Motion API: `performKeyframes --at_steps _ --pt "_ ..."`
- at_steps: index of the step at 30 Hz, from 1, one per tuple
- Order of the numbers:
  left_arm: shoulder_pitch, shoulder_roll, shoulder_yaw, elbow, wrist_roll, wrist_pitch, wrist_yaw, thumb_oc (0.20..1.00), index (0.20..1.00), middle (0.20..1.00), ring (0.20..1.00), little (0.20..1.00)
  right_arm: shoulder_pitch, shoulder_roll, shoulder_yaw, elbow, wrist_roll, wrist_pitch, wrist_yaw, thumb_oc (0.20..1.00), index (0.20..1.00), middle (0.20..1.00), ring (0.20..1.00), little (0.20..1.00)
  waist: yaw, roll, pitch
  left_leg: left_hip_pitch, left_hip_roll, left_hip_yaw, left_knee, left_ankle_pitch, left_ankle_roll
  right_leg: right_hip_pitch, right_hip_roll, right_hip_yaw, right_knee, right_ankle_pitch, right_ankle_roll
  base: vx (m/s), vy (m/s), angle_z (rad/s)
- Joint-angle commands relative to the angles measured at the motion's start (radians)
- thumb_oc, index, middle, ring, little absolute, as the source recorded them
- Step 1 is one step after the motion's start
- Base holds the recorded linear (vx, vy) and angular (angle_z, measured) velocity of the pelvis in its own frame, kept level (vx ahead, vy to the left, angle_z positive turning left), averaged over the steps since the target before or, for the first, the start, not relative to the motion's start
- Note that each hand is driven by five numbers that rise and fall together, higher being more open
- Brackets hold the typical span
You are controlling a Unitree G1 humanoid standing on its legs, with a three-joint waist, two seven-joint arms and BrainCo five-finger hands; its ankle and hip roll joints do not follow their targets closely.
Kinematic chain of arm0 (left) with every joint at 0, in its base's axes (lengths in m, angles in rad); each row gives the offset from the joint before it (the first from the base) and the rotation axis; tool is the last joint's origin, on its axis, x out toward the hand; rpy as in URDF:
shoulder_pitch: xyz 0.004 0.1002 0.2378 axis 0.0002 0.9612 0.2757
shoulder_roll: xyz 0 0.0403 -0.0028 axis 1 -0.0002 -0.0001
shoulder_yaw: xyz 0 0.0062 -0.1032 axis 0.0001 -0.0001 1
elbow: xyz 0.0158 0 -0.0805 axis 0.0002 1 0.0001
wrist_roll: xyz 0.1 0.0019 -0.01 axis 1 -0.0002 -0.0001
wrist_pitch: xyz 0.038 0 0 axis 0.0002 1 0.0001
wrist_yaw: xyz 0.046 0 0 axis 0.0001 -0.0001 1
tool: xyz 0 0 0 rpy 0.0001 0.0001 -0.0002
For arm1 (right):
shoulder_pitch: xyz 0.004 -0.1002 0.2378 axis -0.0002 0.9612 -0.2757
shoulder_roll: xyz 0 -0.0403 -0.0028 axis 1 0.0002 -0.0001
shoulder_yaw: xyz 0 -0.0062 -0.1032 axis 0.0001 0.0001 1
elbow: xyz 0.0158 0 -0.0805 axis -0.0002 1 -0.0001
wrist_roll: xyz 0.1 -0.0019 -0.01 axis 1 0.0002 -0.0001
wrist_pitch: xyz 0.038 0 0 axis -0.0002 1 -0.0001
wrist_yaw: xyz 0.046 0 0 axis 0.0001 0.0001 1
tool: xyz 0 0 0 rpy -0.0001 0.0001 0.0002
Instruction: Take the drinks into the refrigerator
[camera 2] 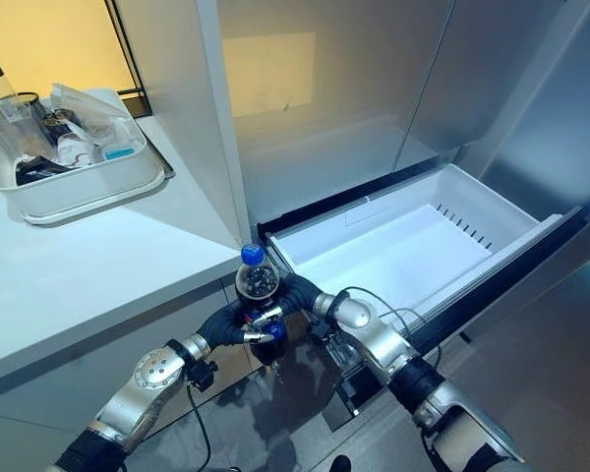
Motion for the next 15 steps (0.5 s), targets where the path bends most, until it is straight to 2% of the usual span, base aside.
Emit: performKeyframes --at_steps 1,6,7,8,9,15 --pt "-0.139 -0.069 -0.062 -0.108 -0.011 -0.08 0.001 0.2 0.2 0.2 0.2 0.2 -0.086 0.11 -0.054 0.021 -0.095 -0.086 -0.092 0.2 0.2 0.2 0.2 0.2 0.029 -0.008 -0.025 -0.052 -0.038 -0.073 0.0 -0.021 0.026 0.074 -0.061 -0.11 0.044 -0.056 0.073 0.0 0.0 0.0" --pt "-0.139 -0.078 -0.074 -0.109 0.007 -0.086 0.019 0.2 0.2 0.2 0.2 0.2 -0.095 0.165 -0.081 0.102 -0.161 -0.098 -0.163 0.2 0.2 0.2 0.2 0.2 0.033 -0.006 -0.023 -0.049 -0.035 -0.072 0.0 -0.021 0.026 0.078 -0.059 -0.112 0.038 -0.055 0.072 0.0 0.0 0.0" --pt "-0.133 -0.079 -0.072 -0.11 0.01 -0.086 0.023 0.341 0.341 0.341 0.341 0.341 -0.095 0.172 -0.087 0.104 -0.167 -0.101 -0.167 0.2 0.2 0.2 0.2 0.2 0.034 -0.006 -0.023 -0.049 -0.034 -0.072 0.0 -0.021 0.026 0.078 -0.059 -0.111 0.038 -0.055 0.072 0.0 0.0 0.0" --pt "-0.126 -0.081 -0.07 -0.11 0.017 -0.087 0.029 0.925 0.925 0.925 0.925 0.925 -0.092 0.176 -0.092 0.106 -0.167 -0.1 -0.172 0.2 0.2 0.2 0.2 0.2 0.034 -0.007 -0.023 -0.048 -0.035 -0.073 0.0 -0.021 0.027 0.079 -0.058 -0.11 0.037 -0.055 0.072 0.0 0.0 0.0" --pt "-0.117 -0.083 -0.069 -0.107 0.024 -0.085 0.032 1.0 1.0 1.0 1.0 1.0 -0.087 0.177 -0.097 0.105 -0.166 -0.101 -0.175 0.2 0.2 0.2 0.2 0.2 0.035 -0.007 -0.023 -0.049 -0.034 -0.073 0.0 -0.02 0.027 0.079 -0.059 -0.11 0.037 -0.055 0.072 0.0 0.0 0.0" --pt "-0.074 -0.088 -0.047 -0.097 0.038 -0.086 0.051 1.0 1.0 1.0 1.0 1.0 -0.056 0.169 -0.132 0.104 -0.149 -0.103 -0.197 0.2 0.2 0.2 0.2 0.2 0.038 -0.008 -0.021 -0.051 -0.034 -0.074 0.0 -0.018 0.028 0.079 -0.059 -0.113 0.031 -0.052 0.073 -0.01 -0.005 0.03"
